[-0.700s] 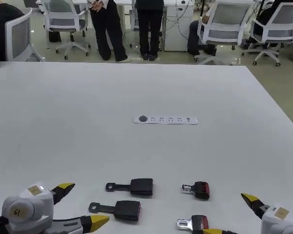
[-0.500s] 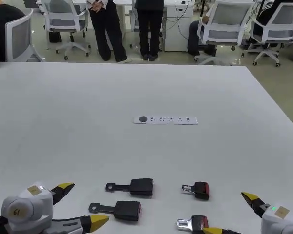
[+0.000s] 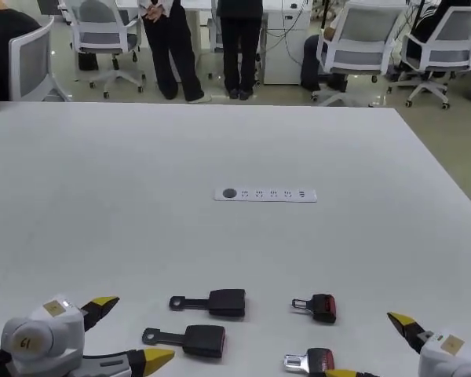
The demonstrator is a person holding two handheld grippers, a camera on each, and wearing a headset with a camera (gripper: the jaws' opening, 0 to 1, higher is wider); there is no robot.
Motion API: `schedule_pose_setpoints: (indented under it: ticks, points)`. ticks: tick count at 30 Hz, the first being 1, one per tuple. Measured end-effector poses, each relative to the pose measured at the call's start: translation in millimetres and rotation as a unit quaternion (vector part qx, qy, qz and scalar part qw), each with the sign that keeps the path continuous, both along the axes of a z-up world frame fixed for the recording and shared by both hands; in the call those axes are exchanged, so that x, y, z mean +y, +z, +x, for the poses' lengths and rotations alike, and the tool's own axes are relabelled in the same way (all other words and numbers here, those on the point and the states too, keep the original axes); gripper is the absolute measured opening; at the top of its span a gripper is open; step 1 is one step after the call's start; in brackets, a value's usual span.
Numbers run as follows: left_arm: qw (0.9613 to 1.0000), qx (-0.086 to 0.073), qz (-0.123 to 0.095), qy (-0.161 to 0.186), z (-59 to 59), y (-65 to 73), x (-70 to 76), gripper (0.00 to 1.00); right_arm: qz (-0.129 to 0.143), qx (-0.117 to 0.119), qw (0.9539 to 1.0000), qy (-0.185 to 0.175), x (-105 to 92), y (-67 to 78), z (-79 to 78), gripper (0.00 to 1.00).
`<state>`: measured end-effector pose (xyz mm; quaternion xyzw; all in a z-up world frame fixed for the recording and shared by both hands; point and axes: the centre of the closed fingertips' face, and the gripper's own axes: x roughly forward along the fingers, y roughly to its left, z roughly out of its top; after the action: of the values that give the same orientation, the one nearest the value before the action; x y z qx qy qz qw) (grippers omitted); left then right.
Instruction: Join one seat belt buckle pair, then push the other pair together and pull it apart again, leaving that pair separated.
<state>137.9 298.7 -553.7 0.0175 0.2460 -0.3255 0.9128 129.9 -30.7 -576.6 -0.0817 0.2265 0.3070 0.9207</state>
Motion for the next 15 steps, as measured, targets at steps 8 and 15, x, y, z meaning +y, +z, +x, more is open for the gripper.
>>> schedule_pose_setpoints:
  ticks: [8, 15]
  points:
    - [1.0000, -0.003, -0.001, 0.001, 1.3, 2.4, -0.6, 0.91, -0.001, 0.001, 1.0000, 0.000, 0.0, 0.1, -0.8, 0.95]
    - [1.0000, -0.002, 0.000, 0.003, -0.7, 2.6, -1.2, 0.91, -0.003, 0.001, 1.0000, 0.003, 0.9, -0.5, -1.7, 0.95]
